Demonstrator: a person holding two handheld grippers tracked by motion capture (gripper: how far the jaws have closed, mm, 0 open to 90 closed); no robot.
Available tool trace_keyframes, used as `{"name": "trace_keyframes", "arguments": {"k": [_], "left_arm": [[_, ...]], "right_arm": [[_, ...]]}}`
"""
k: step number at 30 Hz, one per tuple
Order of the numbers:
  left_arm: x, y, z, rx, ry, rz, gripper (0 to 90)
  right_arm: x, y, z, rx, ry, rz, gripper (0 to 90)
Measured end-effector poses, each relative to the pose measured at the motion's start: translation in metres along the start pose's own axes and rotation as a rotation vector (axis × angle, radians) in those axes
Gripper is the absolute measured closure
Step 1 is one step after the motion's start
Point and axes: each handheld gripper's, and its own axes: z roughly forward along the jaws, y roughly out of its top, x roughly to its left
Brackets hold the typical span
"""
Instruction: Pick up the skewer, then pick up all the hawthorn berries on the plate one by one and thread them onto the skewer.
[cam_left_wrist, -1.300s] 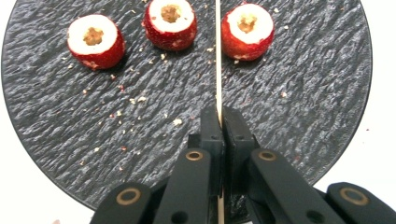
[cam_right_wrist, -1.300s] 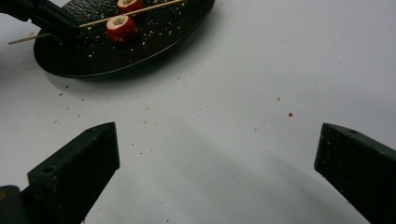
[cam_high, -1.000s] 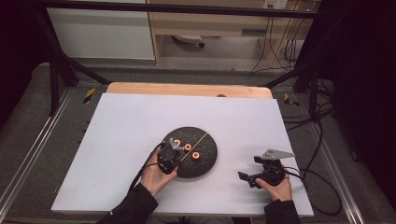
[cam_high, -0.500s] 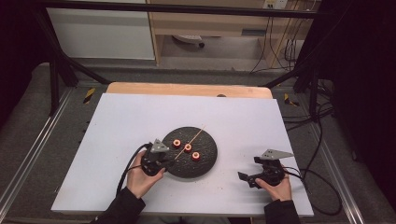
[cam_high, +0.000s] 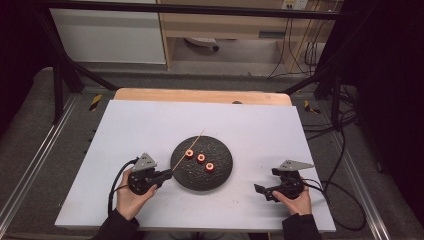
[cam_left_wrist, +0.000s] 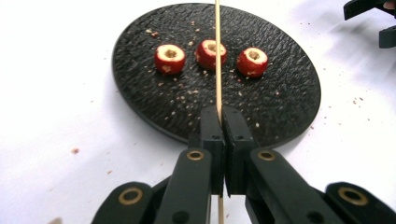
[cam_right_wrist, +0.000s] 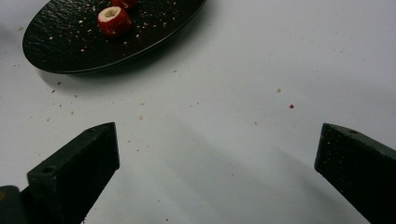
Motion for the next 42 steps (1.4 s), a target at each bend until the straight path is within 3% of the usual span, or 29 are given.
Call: {"name": "trace_keyframes", "arguments": {"k": [21,29,42], "left_arm": [[0.018,-0.034,-0.021,-0.065,-0.015,0.006,88.5],[0.019,-0.041,-0.023,-0.063,-0.023,0.008,88.4],[0.019,-0.045,-0.020,-0.047,-0.027,0.017,88.5]], "right_arm": [[0.026,0.029,0.024,0.029,-0.017,-0.027,0.5],[0.037,0.041,0.032,0.052,-0.028,-0.052,0.5],[0.060,0.072,0.051,0.093,-0.007,-0.100,2.5]]}}
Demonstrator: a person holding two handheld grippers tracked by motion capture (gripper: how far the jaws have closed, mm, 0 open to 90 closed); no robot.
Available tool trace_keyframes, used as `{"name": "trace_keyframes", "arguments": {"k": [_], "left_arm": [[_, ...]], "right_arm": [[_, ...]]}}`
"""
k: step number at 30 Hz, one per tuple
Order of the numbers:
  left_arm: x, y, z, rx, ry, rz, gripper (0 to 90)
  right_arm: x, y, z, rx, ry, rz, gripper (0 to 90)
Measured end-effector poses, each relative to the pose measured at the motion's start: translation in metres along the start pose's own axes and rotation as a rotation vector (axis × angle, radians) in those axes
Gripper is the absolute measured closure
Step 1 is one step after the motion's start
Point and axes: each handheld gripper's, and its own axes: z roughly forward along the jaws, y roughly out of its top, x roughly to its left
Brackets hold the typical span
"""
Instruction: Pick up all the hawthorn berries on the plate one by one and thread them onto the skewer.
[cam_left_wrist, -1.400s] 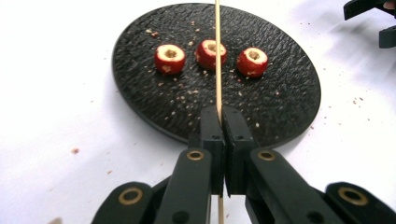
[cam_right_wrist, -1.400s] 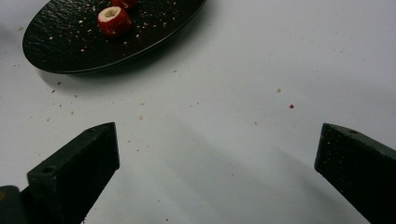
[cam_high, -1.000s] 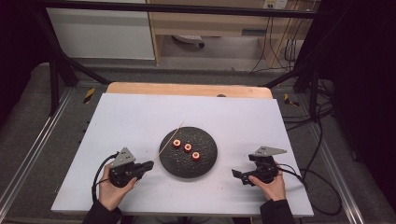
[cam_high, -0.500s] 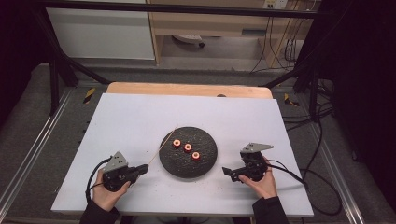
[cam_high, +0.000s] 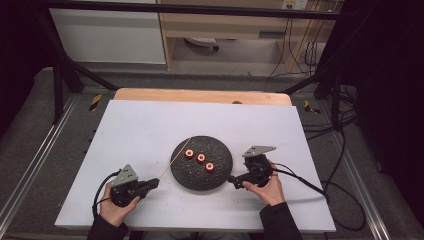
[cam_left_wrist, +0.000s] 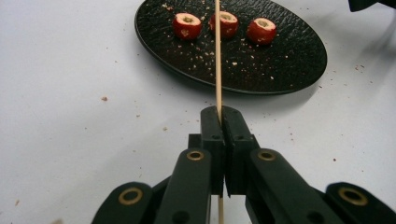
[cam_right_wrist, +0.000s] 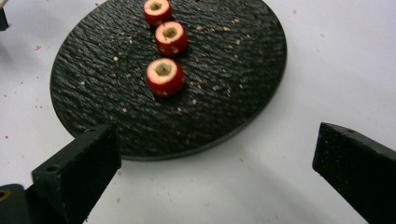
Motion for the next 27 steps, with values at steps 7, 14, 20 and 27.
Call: {"name": "trace_keyframes", "arguments": {"k": [7,14,20,27], "left_arm": [[0.001,0.000,0.000,0.002,0.001,0.001,88.4],[0.002,0.000,-0.001,0.003,0.009,0.001,88.5],[0.003,0.001,-0.002,0.004,0.008,0.001,88.5],[0.003,0.001,-0.001,0.012,0.005,0.004,88.5]], "right_arm": [[0.013,0.022,0.012,0.040,0.018,-0.049,7.0],[0.023,0.047,0.031,0.115,0.045,-0.089,15.7],[0.027,0.062,0.052,0.196,0.071,-0.109,22.8],[0.031,0.071,0.066,0.279,0.081,-0.152,35.6]]}}
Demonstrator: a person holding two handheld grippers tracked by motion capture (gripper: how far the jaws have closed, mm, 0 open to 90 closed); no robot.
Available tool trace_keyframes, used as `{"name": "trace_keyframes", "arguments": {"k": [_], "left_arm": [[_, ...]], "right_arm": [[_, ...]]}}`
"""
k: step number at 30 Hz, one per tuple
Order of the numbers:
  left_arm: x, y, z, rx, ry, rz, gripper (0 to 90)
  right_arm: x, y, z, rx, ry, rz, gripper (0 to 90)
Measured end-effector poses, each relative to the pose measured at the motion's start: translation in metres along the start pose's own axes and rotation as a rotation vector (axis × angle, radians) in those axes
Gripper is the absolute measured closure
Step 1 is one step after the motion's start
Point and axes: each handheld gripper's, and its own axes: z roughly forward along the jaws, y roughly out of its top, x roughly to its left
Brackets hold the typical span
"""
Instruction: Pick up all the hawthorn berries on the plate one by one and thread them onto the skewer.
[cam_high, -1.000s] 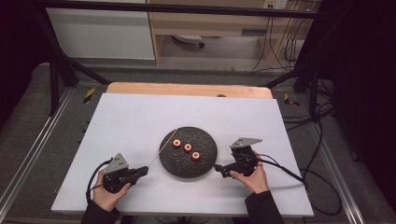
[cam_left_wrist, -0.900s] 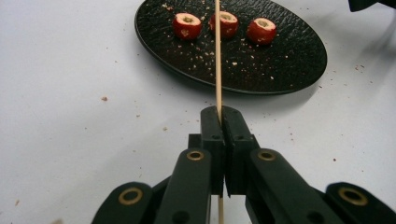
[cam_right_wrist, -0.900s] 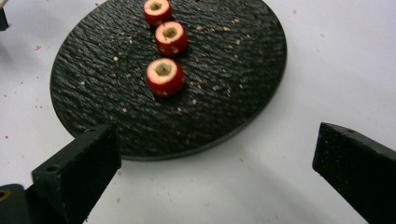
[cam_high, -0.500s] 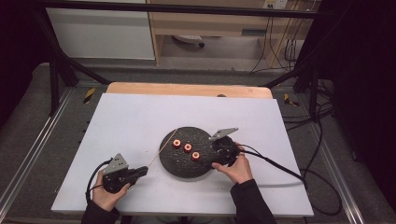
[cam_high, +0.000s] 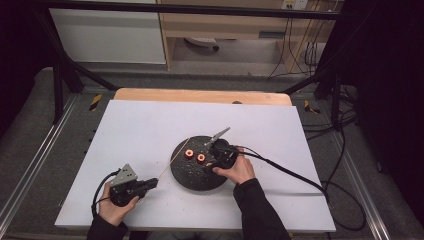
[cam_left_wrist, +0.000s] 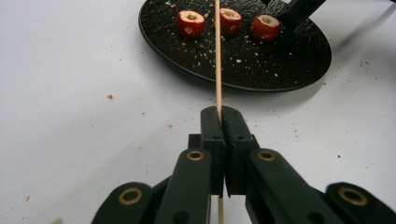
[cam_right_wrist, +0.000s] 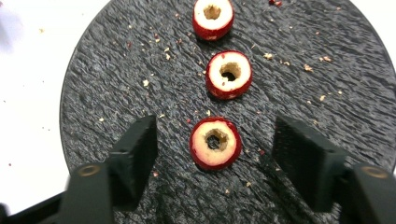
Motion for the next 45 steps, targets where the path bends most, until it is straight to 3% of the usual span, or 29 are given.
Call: {"name": "trace_keyframes", "arguments": {"k": [13,26,34,45], "left_arm": [[0.000,0.000,0.001,0.005,-0.002,0.005,88.4],[-0.001,0.001,0.001,0.008,0.001,0.010,88.4],[-0.002,0.001,0.001,0.006,0.002,0.014,88.4],[-0.004,0.000,0.000,-0.001,0.007,0.014,88.4]], "right_arm": [[-0.008,0.004,0.009,0.081,0.048,-0.010,56.1],[-0.011,0.005,0.012,0.110,0.064,0.009,60.5],[-0.009,0.004,-0.001,0.038,0.056,0.051,60.8],[-0.005,-0.003,-0.021,-0.146,0.063,0.159,60.9]]}}
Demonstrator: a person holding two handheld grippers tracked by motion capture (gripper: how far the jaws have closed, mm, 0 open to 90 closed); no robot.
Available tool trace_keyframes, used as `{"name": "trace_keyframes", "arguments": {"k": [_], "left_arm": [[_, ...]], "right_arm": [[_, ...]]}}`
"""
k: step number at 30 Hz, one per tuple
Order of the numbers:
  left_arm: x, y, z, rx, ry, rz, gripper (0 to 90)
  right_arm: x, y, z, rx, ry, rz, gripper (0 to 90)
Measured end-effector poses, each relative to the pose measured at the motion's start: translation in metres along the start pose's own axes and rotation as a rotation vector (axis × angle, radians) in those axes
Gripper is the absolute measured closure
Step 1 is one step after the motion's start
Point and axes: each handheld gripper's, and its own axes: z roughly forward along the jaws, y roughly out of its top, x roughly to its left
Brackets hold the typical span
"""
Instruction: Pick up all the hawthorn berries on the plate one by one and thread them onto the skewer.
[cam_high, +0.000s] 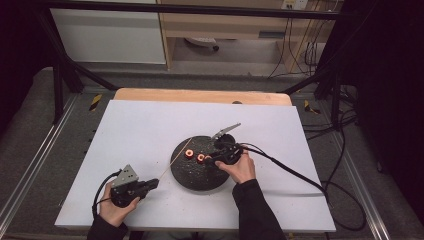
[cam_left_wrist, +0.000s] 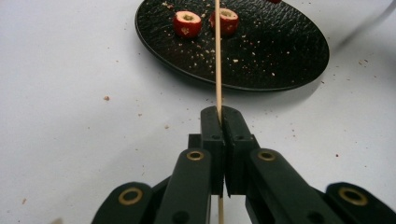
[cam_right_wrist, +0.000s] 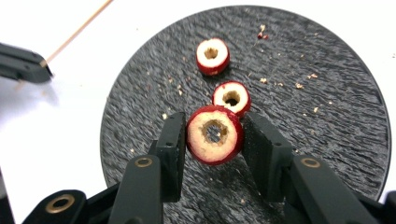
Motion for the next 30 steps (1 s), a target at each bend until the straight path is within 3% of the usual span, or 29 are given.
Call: {"name": "trace_keyframes", "arguments": {"k": [13,21,30], "left_arm": [[-0.001,-0.001,0.001,-0.006,0.008,-0.001,88.4],[-0.002,-0.001,0.001,-0.020,0.012,-0.005,88.4],[-0.005,-0.001,0.002,-0.031,0.016,-0.004,88.4]], "right_arm": [[0.000,-0.027,-0.012,-0.285,0.036,0.139,61.2],[0.008,-0.045,-0.012,-0.525,0.072,0.258,61.2],[0.016,-0.055,-0.003,-0.663,0.078,0.334,61.3]]}}
